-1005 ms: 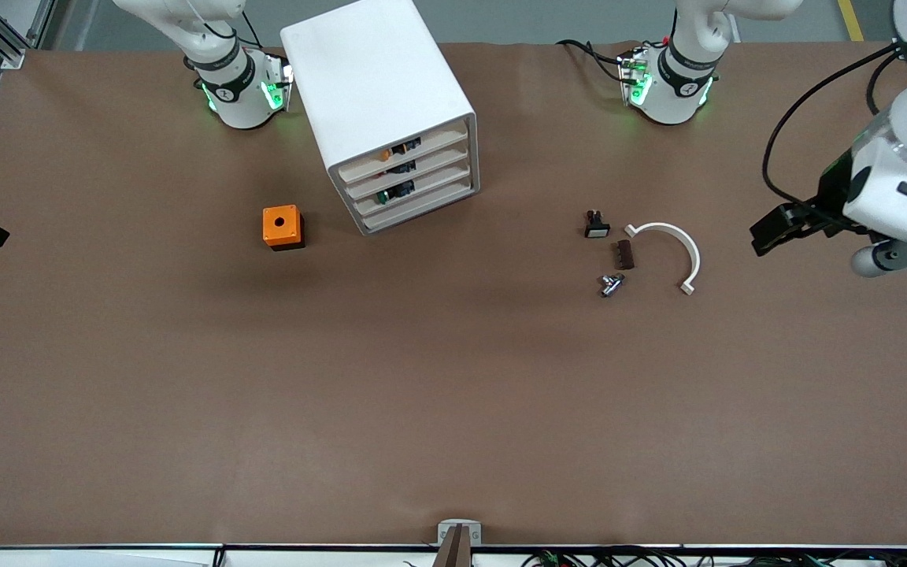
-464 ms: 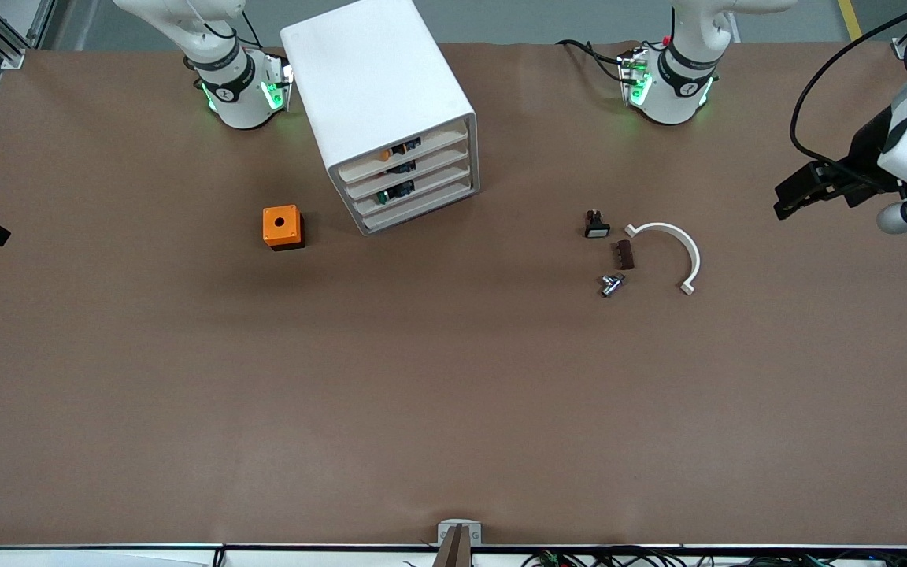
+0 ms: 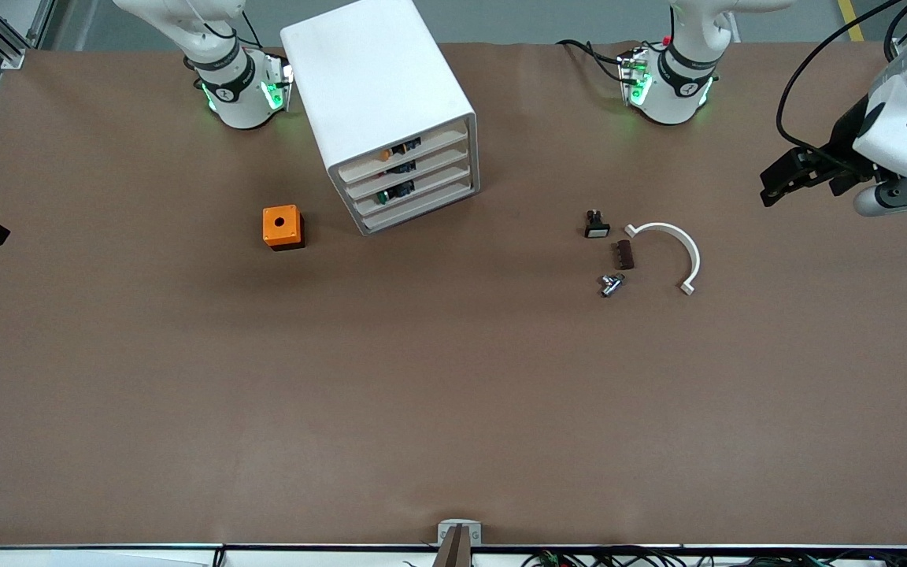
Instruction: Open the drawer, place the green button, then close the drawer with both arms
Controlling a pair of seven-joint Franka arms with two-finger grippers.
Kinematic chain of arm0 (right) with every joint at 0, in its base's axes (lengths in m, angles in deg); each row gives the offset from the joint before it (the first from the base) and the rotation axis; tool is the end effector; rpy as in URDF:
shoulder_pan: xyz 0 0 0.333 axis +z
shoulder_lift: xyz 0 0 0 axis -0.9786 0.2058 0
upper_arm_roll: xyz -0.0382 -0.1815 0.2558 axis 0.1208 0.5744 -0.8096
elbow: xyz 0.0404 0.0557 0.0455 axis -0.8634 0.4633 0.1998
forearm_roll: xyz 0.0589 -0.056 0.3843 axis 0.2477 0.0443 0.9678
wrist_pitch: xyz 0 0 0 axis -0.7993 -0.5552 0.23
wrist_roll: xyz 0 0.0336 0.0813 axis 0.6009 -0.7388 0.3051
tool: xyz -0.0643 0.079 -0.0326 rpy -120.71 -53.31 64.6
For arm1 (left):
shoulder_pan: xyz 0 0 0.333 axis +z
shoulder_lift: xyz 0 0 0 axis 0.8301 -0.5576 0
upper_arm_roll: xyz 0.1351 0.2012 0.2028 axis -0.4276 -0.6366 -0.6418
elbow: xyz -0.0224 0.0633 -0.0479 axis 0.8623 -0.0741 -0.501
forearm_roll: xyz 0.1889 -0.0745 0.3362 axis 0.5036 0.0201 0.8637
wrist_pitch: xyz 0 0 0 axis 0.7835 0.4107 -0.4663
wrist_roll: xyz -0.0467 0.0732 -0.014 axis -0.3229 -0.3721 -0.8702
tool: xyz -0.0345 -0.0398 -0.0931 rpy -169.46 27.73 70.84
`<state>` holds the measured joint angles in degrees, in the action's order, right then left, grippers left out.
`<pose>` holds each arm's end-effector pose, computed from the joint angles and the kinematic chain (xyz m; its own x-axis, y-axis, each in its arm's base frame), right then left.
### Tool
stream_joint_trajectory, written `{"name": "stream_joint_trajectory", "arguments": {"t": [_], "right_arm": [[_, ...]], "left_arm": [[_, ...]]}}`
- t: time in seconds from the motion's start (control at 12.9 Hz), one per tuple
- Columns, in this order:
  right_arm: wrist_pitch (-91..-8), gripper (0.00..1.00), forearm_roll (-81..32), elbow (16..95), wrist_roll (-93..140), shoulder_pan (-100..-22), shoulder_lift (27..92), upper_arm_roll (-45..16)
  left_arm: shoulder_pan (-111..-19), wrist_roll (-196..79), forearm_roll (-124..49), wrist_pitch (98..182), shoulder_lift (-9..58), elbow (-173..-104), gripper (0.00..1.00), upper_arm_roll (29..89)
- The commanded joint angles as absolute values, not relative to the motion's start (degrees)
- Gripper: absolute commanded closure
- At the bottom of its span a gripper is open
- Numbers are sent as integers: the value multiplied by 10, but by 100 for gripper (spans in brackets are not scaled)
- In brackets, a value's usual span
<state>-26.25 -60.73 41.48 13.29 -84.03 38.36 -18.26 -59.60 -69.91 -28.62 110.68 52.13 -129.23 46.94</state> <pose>0.5671 -0.0735 0.6473 0.9712 -0.2235 0.0822 -0.2228 -0.9747 -0.0181 0.5318 -0.0916 0.6348 0.9895 0.1440 -0.0130 0.1439 -0.9896 -0.0062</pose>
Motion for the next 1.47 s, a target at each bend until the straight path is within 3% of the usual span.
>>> {"name": "stream_joint_trajectory", "arguments": {"t": [0.0,1.39], "right_arm": [[-257,0,-617,415,132,-845,377,-186],[-258,0,-617,414,133,-846,376,-184]], "left_arm": [[-586,-689,-285,1117,546,-1318,0,478],[-567,-589,-277,1127,558,-1346,0,473]]}}
